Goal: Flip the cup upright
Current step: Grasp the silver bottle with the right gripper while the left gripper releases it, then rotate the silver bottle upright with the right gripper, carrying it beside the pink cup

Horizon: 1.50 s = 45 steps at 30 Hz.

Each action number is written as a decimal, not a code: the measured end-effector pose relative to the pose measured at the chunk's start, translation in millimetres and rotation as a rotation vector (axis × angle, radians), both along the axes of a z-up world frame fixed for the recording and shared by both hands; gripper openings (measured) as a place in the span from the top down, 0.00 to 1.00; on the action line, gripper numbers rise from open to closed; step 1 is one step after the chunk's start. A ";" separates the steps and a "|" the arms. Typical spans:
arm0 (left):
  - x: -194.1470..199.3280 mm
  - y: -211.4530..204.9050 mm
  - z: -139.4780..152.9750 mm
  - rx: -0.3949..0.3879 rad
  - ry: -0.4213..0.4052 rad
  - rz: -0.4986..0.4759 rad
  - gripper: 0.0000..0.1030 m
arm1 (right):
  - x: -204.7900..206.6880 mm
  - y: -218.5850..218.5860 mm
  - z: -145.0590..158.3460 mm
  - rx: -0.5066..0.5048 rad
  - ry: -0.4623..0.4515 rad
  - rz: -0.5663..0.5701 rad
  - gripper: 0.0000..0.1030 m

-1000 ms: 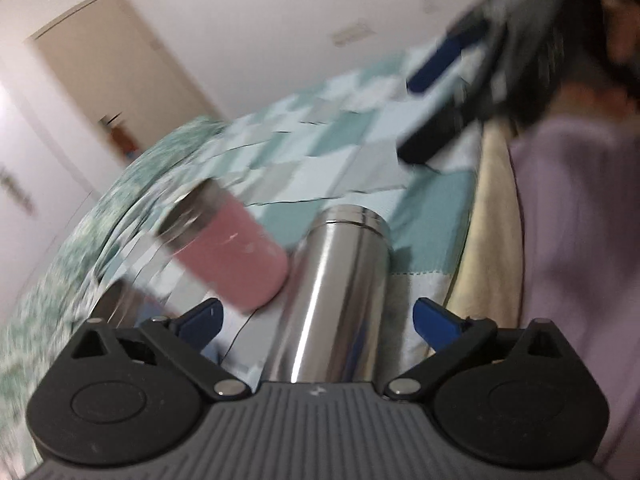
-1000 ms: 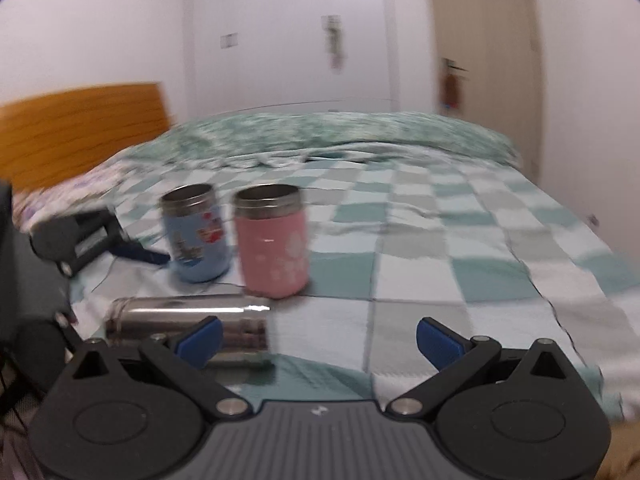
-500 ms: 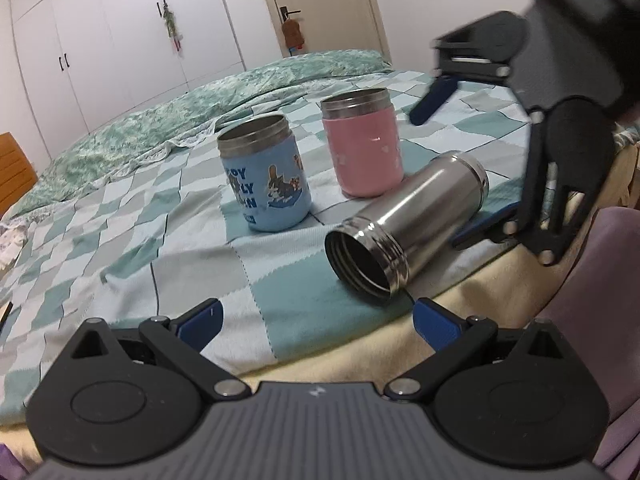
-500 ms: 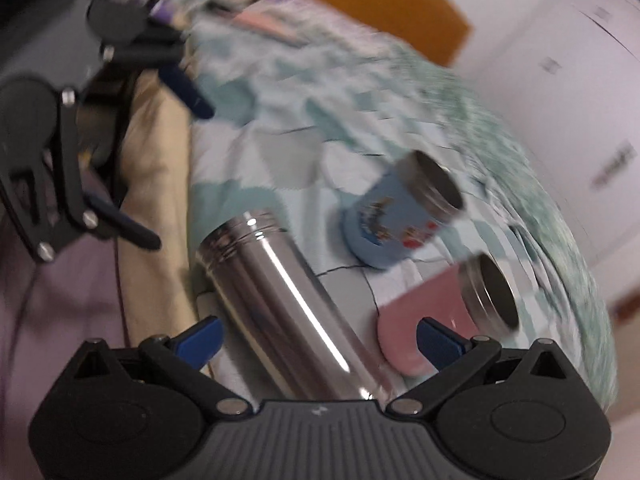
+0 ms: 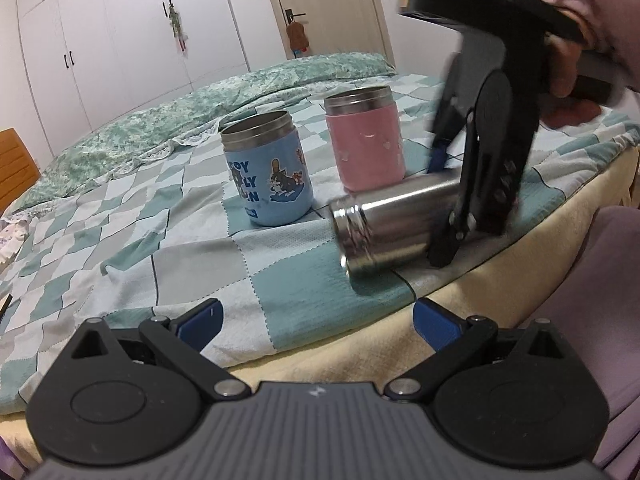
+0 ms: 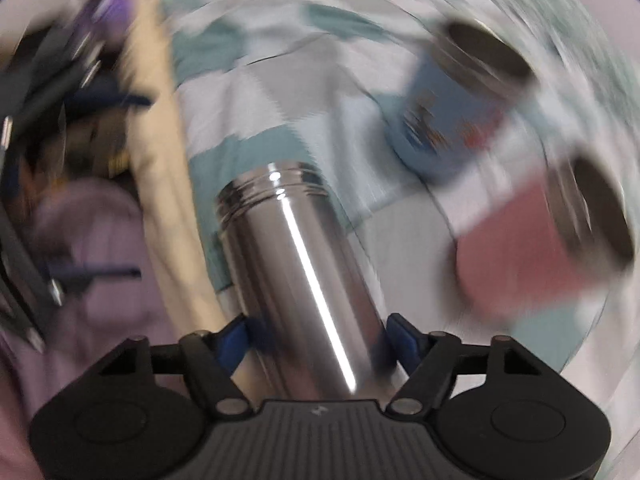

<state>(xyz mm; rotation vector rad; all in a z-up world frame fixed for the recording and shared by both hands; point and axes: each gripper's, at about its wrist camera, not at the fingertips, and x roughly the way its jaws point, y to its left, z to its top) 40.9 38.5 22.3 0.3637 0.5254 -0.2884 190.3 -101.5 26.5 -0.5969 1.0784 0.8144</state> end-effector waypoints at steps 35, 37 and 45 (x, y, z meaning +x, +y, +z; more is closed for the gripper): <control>22.6 -19.8 -1.1 -0.068 0.047 -0.088 0.00 | -2.8 -73.3 0.4 0.263 0.082 -0.775 0.21; 21.4 -19.6 -0.9 -0.069 0.046 -0.083 0.00 | 1.7 -80.2 -7.0 0.293 0.102 -0.803 0.38; 20.6 -22.3 10.1 -0.092 0.019 -0.071 0.00 | -48.6 -132.1 10.5 0.557 -0.048 -0.774 0.39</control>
